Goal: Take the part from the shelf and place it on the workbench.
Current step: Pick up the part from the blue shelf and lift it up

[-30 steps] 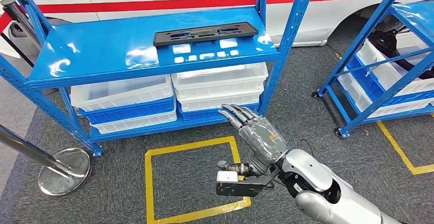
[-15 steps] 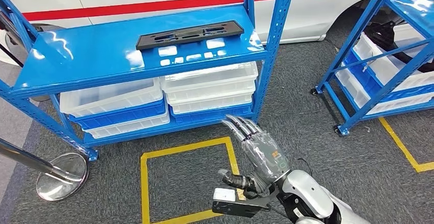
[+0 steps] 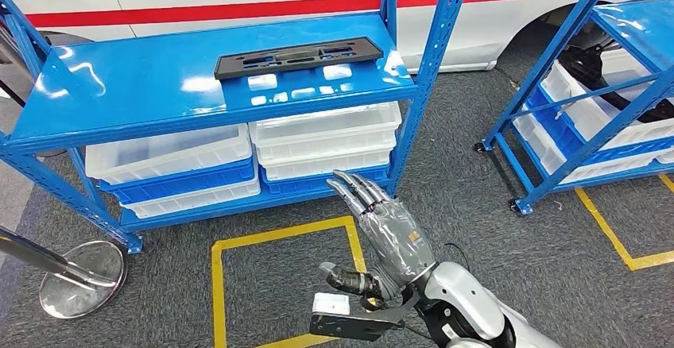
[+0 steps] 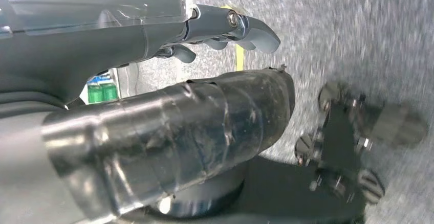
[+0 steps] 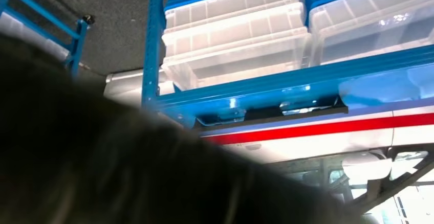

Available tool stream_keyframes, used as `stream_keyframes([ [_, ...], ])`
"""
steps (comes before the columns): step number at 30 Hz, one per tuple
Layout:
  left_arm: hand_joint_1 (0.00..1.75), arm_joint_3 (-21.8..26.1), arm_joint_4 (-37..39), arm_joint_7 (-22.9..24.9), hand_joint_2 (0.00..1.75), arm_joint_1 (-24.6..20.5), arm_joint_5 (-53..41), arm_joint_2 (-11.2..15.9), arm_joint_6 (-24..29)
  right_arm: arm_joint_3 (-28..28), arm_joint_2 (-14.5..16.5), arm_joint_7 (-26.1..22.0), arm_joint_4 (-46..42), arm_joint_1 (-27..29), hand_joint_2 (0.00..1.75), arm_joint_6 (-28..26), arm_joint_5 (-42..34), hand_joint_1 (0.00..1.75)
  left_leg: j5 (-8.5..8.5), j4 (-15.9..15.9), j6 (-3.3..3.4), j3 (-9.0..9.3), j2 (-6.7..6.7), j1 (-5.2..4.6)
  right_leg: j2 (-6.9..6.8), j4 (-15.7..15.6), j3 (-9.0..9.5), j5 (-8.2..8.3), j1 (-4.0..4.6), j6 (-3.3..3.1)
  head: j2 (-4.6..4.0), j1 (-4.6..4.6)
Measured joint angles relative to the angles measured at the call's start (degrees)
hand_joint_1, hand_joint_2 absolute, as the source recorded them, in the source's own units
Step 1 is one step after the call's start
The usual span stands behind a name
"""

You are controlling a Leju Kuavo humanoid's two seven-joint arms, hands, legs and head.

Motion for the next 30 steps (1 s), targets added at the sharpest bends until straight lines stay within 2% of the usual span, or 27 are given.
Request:
stream_keyframes([
  [1,0.00,-0.07,0.00,-0.02,0.00,0.00,-0.01,0.00,-0.18,0.12,0.50,0.15,0.08,-0.13,0.87,0.18,-0.19,0.00,-0.11,0.03,0.00,0.06,0.01,-0.01,-0.07,2.43,-1.49,-0.40,-0.16,0.18,0.00,0.01],
  [2,0.00,-0.15,0.01,-0.02,0.00,0.02,-0.03,-0.01,-0.31,0.25,0.97,0.25,0.18,-0.31,0.44,0.40,-0.34,0.00,-0.25,0.07,-0.05,0.18,0.01,-0.01,-0.15,2.86,-2.02,0.33,-0.31,0.30,0.00,0.01],
  [3,0.00,-0.25,0.01,-0.02,0.00,0.03,-0.05,-0.02,-0.40,0.38,1.47,0.33,0.28,-0.59,0.00,0.63,-0.49,0.00,-0.44,0.13,-0.14,0.39,0.00,0.00,-0.24,1.09,-1.42,2.12,-0.45,0.35,0.00,0.02],
  [5,0.00,-0.42,0.02,-0.02,0.00,0.05,-0.09,-0.08,-0.63,0.62,2.37,0.44,0.41,-1.24,0.00,1.10,-0.92,0.00,-0.96,0.26,-0.47,0.96,-0.03,0.01,-0.47,-6.56,2.10,6.40,-0.61,0.19,0.00,0.01],
  [6,0.00,-0.46,0.02,-0.02,0.00,0.02,-0.13,-0.10,-0.73,0.74,2.79,0.48,0.48,-1.53,0.00,1.36,-1.20,0.00,-1.21,0.36,-0.73,1.11,-0.03,-0.07,-0.57,-9.90,3.65,7.60,-0.50,0.03,0.00,0.03],
  [7,0.00,-0.50,0.03,-0.03,0.00,-0.03,-0.20,-0.11,-0.80,0.86,3.28,0.51,0.54,-1.76,0.00,1.63,-1.50,0.00,-1.38,0.39,-1.05,1.14,-0.02,-0.13,-0.59,-11.89,4.55,8.04,-0.35,-0.19,0.00,0.01],
  [9,0.00,-0.71,0.05,-0.03,0.00,-0.13,-0.38,-0.11,-0.91,1.11,4.09,0.32,0.74,-2.17,0.00,2.13,-2.15,0.00,-1.53,0.34,-1.73,1.04,0.05,-0.23,-0.44,-12.68,4.69,7.72,0.02,-0.65,0.00,-0.02],
  [11,0.00,-0.93,0.08,0.01,0.00,-0.17,-0.48,-0.10,-1.03,1.35,4.71,-0.26,0.90,-2.59,0.00,2.72,-3.07,0.00,-1.90,0.55,-2.38,1.10,0.08,-0.14,-0.22,-13.01,4.95,7.72,-0.12,-1.30,0.00,-0.06],
  [13,0.00,-0.99,0.10,0.08,0.00,-0.21,-0.50,-0.09,-1.10,1.61,5.21,-0.85,0.96,-3.02,0.00,3.18,-3.79,0.00,-3.76,3.80,-2.86,-0.31,0.01,-0.01,-0.22,-13.53,5.56,7.71,-0.34,-2.14,0.00,-0.12],
  [14,0.00,-1.02,0.11,0.11,0.00,-0.19,-0.50,-0.09,-1.13,1.78,5.46,-1.03,0.99,-3.19,0.00,3.31,-3.96,0.00,-5.30,7.24,-3.00,-2.06,-0.03,0.07,-0.27,-13.65,5.79,7.62,-0.32,-2.47,0.00,-0.14],
  [16,0.00,-1.08,0.15,0.17,0.00,-0.11,-0.50,-0.09,-1.16,2.18,5.74,-1.19,1.14,-3.42,0.87,3.62,-4.10,0.00,-7.79,14.81,-3.19,-6.43,-0.07,0.10,-0.32,-13.65,6.07,7.33,-0.23,-2.88,0.00,-0.15],
  [17,0.00,-1.11,0.17,0.18,0.00,-0.04,-0.50,-0.09,-1.17,2.33,5.83,-1.22,1.25,-3.43,1.31,3.72,-4.14,0.00,-7.71,16.78,-3.25,-7.87,-0.07,0.12,-0.41,-13.62,6.27,7.13,-0.19,-2.96,0.00,-0.16],
  [18,0.00,-1.14,0.19,0.21,0.00,0.03,-0.50,-0.09,-1.17,2.46,5.92,-1.29,1.37,-3.45,1.75,3.79,-4.16,0.00,-6.44,16.52,-3.24,-8.26,-0.03,0.13,-0.51,-13.56,6.54,6.87,-0.18,-2.95,0.00,-0.15],
  [19,0.00,-1.16,0.19,0.23,0.00,0.07,-0.50,-0.09,-1.17,2.59,6.02,-1.40,1.45,-3.49,1.75,3.84,-4.17,0.00,-4.20,14.10,-3.15,-7.56,0.14,0.13,-0.66,-13.46,6.90,6.54,-0.18,-2.86,0.00,-0.16],
  [20,0.00,-1.17,0.20,0.25,0.00,0.06,-0.50,-0.09,-1.18,2.72,6.11,-1.55,1.51,-3.55,1.75,3.88,-4.17,0.00,-1.63,10.31,-2.96,-6.16,0.70,0.11,-0.87,-13.34,7.31,6.14,-0.16,-2.69,0.00,-0.16],
  [21,0.00,-1.18,0.20,0.27,0.00,0.01,-0.50,-0.09,-1.20,2.85,6.17,-1.70,1.56,-3.64,1.75,3.91,-4.16,0.00,0.20,6.61,-2.75,-4.74,1.54,-0.13,-1.10,-13.13,7.65,5.70,0.02,-2.39,0.00,-0.16],
  [22,0.00,-1.20,0.21,0.28,0.00,-0.14,-0.50,-0.09,-1.23,2.96,6.18,-1.84,1.62,-3.76,1.75,3.92,-4.16,0.00,1.21,3.86,-2.43,-3.60,2.22,-0.31,-1.39,-12.96,7.86,5.34,0.19,-2.06,0.00,-0.16],
  [24,0.00,-1.25,0.22,0.32,0.00,-0.35,-0.49,-0.09,-1.33,3.20,6.16,-2.03,1.78,-4.05,1.75,3.90,-4.13,0.00,1.11,2.00,-1.84,-2.97,2.49,-0.68,-2.24,-12.87,8.02,4.91,0.51,-1.42,0.00,-0.16],
  [26,0.00,-1.26,0.23,0.33,0.00,-0.29,-0.49,-0.08,-1.48,3.51,6.15,-2.12,1.86,-4.37,1.75,3.89,-4.10,0.00,1.13,1.63,-1.16,-2.84,1.37,-0.54,-3.02,-12.83,8.25,4.47,0.41,-0.82,0.00,-0.18],
  [27,0.00,-1.26,0.24,0.33,0.00,-0.21,-0.49,-0.08,-1.56,3.63,6.14,-2.15,1.87,-4.52,1.75,3.88,-4.08,0.00,1.17,1.41,-0.80,-2.69,0.86,-0.44,-2.80,-12.05,8.06,3.79,0.31,-0.50,0.00,-0.19],
  [28,0.00,-1.26,0.24,0.33,0.00,-0.18,-0.49,-0.08,-1.64,3.73,6.13,-2.16,1.88,-4.63,1.75,3.87,-4.07,0.00,1.23,1.20,-0.48,-2.53,0.39,-0.32,-2.30,-10.22,7.28,2.63,0.16,-0.21,0.00,-0.18],
  [30,0.00,-1.26,0.24,0.33,0.00,-0.17,-0.48,-0.09,-1.74,3.92,6.10,-2.19,1.96,-4.71,1.75,3.87,-4.06,0.00,1.16,1.08,-0.05,-2.39,-0.52,-0.24,-1.10,-3.49,3.74,-0.66,-0.04,0.17,0.00,-0.16],
])
